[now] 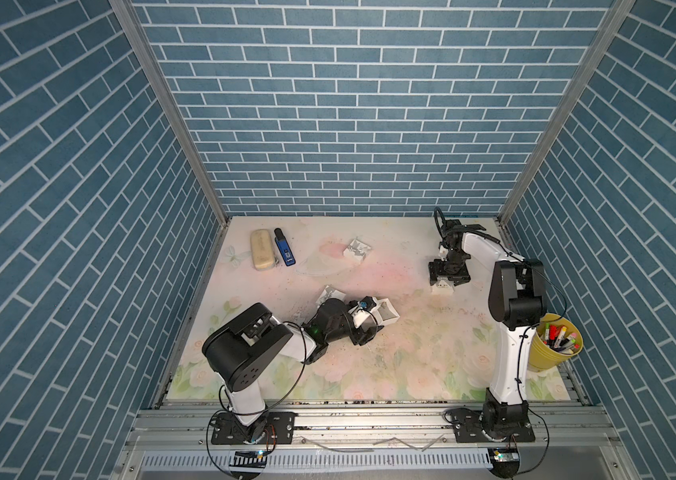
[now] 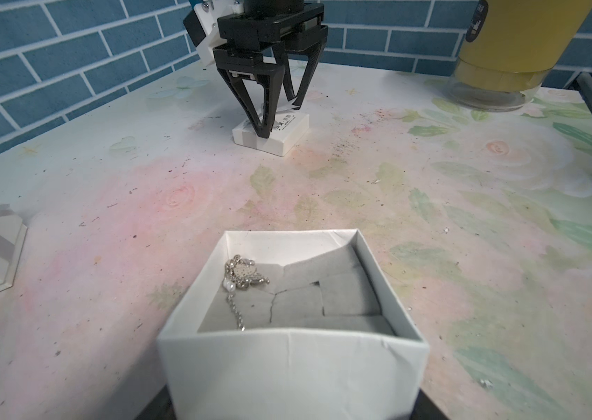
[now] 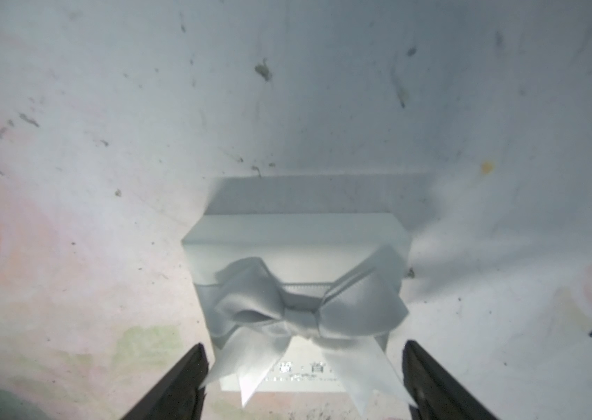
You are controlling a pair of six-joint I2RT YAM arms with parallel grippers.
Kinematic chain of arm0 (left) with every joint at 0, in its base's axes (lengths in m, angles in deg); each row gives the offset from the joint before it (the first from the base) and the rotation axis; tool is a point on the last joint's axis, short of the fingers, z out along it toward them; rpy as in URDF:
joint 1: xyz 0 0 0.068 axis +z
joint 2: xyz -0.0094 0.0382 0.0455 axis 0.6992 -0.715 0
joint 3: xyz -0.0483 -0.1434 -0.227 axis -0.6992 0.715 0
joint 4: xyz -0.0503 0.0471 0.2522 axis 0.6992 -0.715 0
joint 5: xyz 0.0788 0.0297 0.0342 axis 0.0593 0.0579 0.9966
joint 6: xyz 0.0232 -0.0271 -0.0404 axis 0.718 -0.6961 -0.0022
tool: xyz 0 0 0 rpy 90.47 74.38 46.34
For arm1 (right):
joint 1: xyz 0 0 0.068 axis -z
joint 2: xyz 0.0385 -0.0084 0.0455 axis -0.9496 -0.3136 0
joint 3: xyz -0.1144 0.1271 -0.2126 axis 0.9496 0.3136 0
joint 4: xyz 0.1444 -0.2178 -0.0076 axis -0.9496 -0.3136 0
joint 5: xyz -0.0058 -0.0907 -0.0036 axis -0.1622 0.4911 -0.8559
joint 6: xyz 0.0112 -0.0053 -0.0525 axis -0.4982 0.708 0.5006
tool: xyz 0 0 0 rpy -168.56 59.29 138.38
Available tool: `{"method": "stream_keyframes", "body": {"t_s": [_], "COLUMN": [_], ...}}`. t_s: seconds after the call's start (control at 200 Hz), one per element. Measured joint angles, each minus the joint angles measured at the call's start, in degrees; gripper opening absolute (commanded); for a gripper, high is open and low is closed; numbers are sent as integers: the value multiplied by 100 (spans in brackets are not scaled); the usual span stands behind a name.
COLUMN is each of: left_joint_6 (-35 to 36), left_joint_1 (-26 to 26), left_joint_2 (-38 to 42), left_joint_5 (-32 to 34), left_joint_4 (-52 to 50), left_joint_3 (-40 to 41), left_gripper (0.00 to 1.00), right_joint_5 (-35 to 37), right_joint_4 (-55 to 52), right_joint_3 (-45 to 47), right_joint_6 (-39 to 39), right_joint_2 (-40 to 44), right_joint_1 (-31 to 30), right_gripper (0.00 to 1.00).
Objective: Take the necklace out of the lift-off lid jewelry box
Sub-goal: Place the lid at the center of the board.
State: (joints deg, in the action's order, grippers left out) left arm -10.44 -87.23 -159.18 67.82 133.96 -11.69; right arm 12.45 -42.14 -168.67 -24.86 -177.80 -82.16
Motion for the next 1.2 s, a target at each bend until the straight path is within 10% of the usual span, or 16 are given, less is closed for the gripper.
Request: {"method": "stream_keyframes", "body": {"t_s": [0.615, 1.2], "left_joint_6": [103, 122], "left_joint_1": [63, 63], "left_joint_2": [590, 809], "left_joint_5": [-24, -133], "left_joint_4": [-485, -911], "left_joint_3": [-170, -254], "left_gripper": [56, 56], "right_joint_5": [-1939, -2636], "right_joint_4": [417, 721], "right_joint_3": [1862, 2186], "right_joint_6": [-304, -570], "right_joint_2": [2898, 2739], "right_joint_1": [-715, -1650], "right_gripper": [56, 38]}}
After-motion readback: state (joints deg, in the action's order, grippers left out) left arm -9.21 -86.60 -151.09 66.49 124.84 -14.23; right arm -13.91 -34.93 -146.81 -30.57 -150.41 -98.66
